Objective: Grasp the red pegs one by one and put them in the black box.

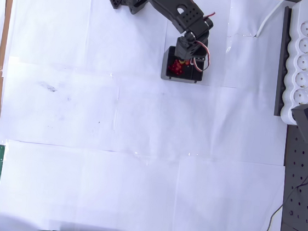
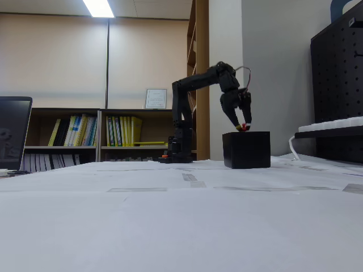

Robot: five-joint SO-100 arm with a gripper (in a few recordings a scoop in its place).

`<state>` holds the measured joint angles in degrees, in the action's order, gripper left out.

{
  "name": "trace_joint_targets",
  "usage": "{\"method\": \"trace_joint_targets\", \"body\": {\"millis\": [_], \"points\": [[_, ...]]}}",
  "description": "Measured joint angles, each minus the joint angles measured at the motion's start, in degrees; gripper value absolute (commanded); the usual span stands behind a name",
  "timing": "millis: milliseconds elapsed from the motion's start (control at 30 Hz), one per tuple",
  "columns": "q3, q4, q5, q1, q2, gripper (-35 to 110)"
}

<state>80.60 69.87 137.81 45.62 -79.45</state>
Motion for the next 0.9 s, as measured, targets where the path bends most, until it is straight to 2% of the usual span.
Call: {"method": "trace_joint_targets", "body": {"millis": [233,433,633,800,900], "points": [[-3.25,-5.01,0.0,0.0,0.09,17],[-3.25,-4.92,0.0,-0.26,1.76,19],[4.31,3.78,1.23,-3.25,13.01,19],[8.61,11.87,-4.92,-15.21,21.71,19],[-0.35,8.61,-12.74,-27.77,28.21,19]]}}
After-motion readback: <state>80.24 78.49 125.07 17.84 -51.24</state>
